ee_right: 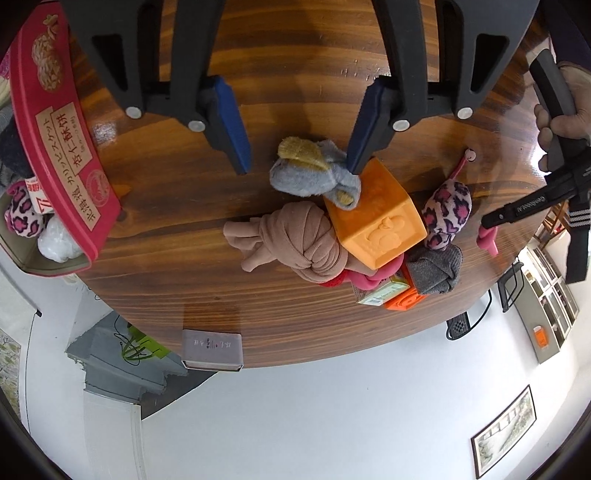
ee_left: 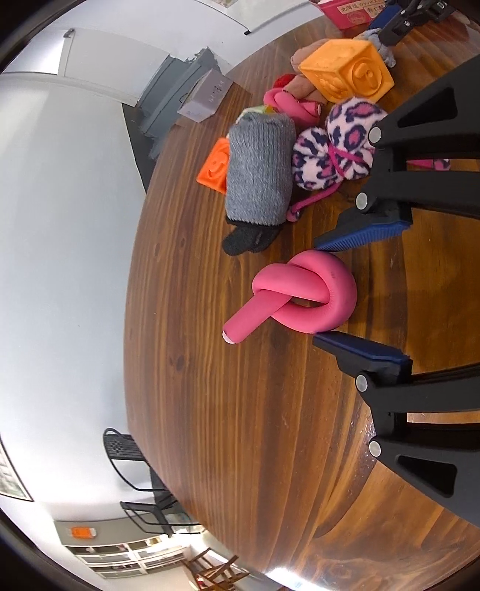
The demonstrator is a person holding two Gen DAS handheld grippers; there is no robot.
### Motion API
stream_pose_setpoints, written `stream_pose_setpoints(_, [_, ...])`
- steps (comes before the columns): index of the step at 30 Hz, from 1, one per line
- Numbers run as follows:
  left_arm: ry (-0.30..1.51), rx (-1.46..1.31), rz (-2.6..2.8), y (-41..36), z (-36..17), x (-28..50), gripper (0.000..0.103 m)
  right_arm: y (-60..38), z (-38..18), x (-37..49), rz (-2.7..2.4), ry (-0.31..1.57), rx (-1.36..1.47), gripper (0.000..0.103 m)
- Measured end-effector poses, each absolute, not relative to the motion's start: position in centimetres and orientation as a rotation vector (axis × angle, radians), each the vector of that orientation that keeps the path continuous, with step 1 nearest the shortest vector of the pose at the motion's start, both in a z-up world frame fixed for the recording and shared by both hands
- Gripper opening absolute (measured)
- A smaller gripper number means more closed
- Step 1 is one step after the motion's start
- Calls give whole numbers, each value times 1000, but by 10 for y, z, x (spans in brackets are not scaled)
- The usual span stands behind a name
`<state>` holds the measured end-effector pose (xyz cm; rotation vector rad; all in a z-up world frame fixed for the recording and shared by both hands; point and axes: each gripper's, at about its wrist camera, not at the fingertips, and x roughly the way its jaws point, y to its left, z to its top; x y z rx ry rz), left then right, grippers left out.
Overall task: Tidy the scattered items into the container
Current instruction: 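Grasp the grey sock bundle with the right gripper while the left grasps the pink foam knot, then carry the sock bundle and foam knot into the pink tin and release both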
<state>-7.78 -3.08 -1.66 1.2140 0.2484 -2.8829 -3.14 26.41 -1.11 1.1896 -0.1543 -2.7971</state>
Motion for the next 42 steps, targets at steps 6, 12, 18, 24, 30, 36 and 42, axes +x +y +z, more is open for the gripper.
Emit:
stream_pose_setpoints(6, [228, 1179, -2922, -24, -7, -72, 46, 264, -12, -32, -2791, -154, 1188, 37])
stream_pose_setpoints(12, [238, 1153, -2944, -22, 2, -65, 46, 264, -9, -29, -2789, -158, 1163, 16])
stream_pose_setpoints(18, [237, 1135, -2967, -18, 8, -54, 46, 266, -4, -24, -2786, -191, 1125, 11])
stream_pose_setpoints(24, [231, 1105, -2994, -11, 15, -48, 46, 268, 8, -18, -2814, -211, 1048, 11])
stream_pose_setpoints(30, [224, 1086, -3026, -1, 22, -42, 46, 276, 17, -15, -2838, -251, 1001, 11])
stream_pose_setpoints(36, [233, 1077, -3058, 12, 28, -34, 46, 285, 26, -8, -2877, -289, 950, 11])
stream_pose_setpoints(42, [239, 1076, -3110, 36, 37, -25, 46, 310, 42, 9, -2959, -372, 852, 11])
